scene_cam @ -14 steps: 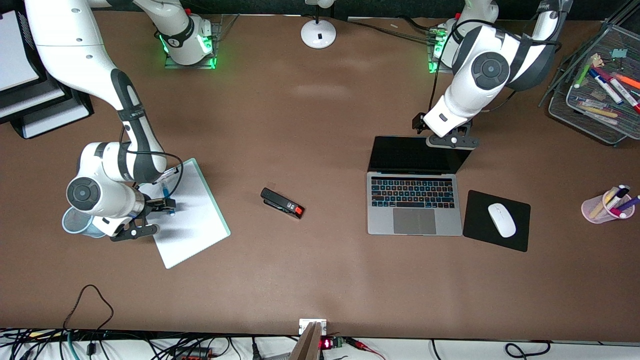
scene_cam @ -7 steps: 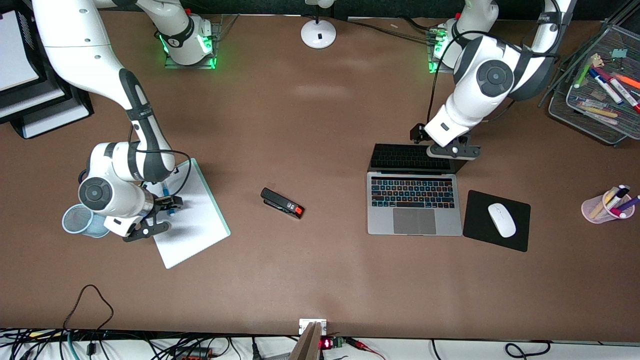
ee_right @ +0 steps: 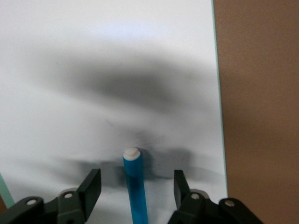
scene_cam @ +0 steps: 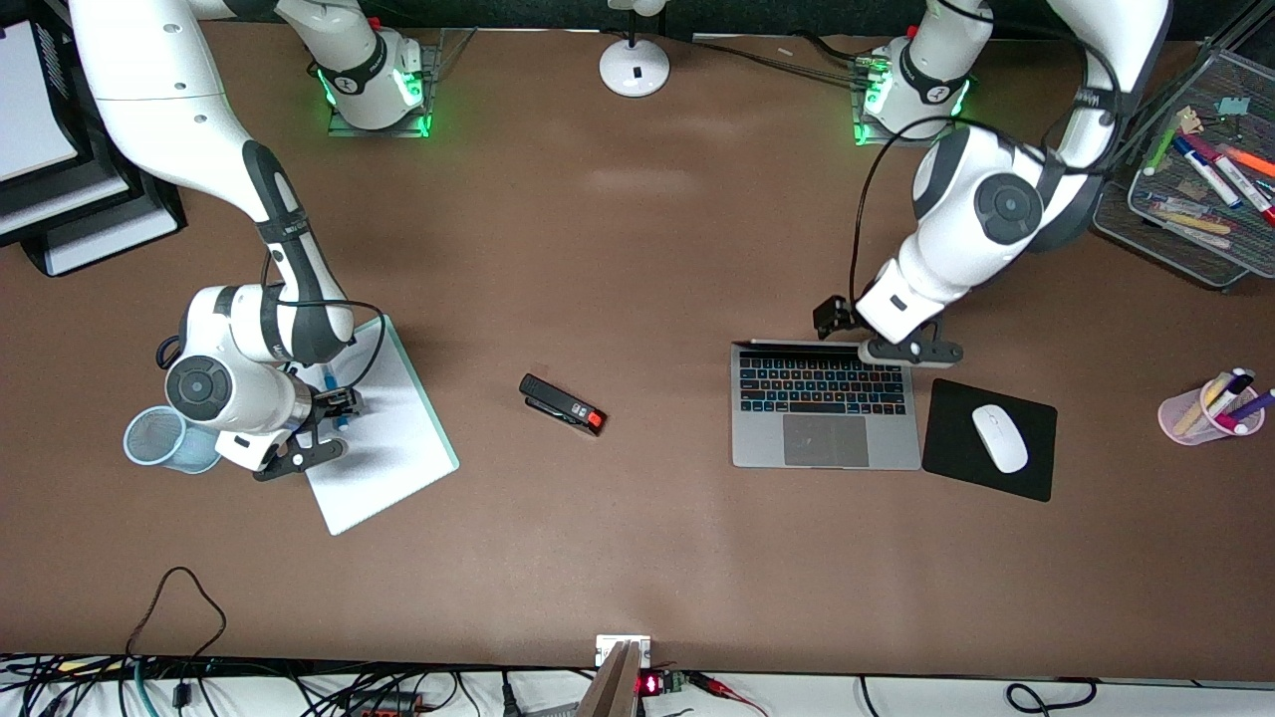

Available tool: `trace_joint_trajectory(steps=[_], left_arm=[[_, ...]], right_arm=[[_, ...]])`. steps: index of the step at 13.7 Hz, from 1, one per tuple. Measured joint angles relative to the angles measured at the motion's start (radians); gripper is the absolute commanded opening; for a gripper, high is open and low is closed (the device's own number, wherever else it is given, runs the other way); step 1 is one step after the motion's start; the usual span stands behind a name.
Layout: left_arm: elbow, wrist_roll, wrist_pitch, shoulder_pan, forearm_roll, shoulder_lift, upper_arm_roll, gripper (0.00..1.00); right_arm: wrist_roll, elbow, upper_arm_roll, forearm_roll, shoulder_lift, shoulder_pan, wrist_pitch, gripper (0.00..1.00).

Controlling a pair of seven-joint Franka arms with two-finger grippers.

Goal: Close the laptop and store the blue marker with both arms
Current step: 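Push the laptop lid shut with the left gripper while the right gripper holds the marker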

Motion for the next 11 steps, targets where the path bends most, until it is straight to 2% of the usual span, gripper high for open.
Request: trace_joint_trajectory(steps=[4,8,11], left_arm=[[0.031,0.002,0.060,0.007,0.002,0.073,0.011,1.00],[0.102,0.004,0.064,0.007,0.078,0.155,0.026,1.00],[0.136,0.004,0.100,0.006,0.093,0.229,0.027,1.00]], right_arm=[[-0.006,0.000,0.000,0.000,0.000,0.001,0.002,0.57],[-0.034,0.000,0.000,0.000,0.002,0.000,0.020,0.57],[-0.045,0.000,0.000,0.000,0.010,0.000,0.053,0.57]])
